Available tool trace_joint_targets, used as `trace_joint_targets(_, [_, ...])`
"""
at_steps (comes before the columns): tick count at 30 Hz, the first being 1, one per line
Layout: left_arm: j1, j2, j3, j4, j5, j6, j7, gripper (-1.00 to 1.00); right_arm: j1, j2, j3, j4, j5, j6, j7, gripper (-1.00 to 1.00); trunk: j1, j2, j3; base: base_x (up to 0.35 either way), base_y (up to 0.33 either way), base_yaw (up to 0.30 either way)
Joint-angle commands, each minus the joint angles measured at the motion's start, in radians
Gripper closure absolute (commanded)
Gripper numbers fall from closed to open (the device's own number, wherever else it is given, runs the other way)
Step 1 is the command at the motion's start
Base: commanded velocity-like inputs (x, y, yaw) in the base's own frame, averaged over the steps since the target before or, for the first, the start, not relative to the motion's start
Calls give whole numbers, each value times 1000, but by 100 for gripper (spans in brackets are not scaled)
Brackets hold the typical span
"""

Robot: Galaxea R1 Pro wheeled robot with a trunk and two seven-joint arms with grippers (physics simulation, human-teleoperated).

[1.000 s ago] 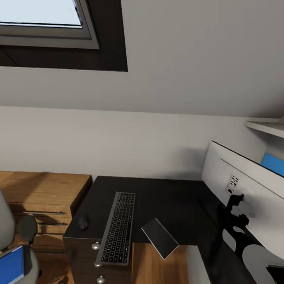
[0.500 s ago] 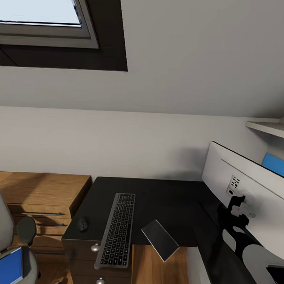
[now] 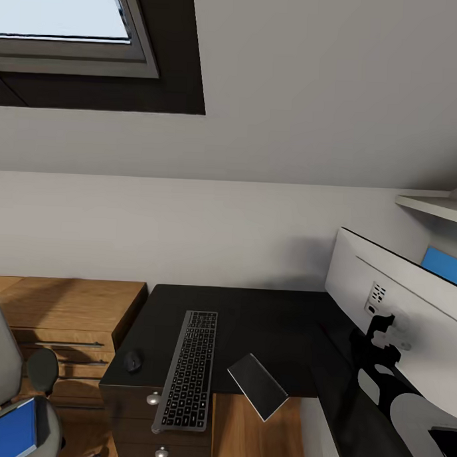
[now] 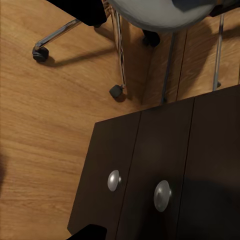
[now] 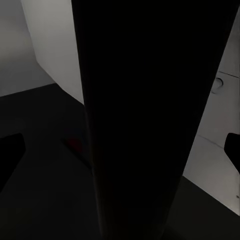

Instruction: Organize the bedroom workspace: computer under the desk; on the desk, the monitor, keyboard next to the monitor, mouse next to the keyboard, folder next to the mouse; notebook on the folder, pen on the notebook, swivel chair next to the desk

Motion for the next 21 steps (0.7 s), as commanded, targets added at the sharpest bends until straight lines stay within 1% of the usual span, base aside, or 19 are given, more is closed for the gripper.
trace_joint_targets(1, [-1,1,-9,-1,6,-3,7,-100,-1,0,2,1,-5,-3,-1,-100,0,-1,-2,0,0,0])
trace_joint_targets(8, [-1,1,-9,-1,6,-3,7,-100,-1,-4,2,1,-5,-3,-2,-100,0,-1,-2,4,0,0])
trace_joint_targets(14, [-1,1,-9,-1,6,-3,7,-100,-1,-10,2,1,-6,-3,-2,-100,0,-1,-2,107,-14,0])
trace_joint_targets(21, [-1,1,-9,-1,6,-3,7,-100,-1,-12,2,1,-6,-3,-2,-100,0,-1,-2,23,-4,0])
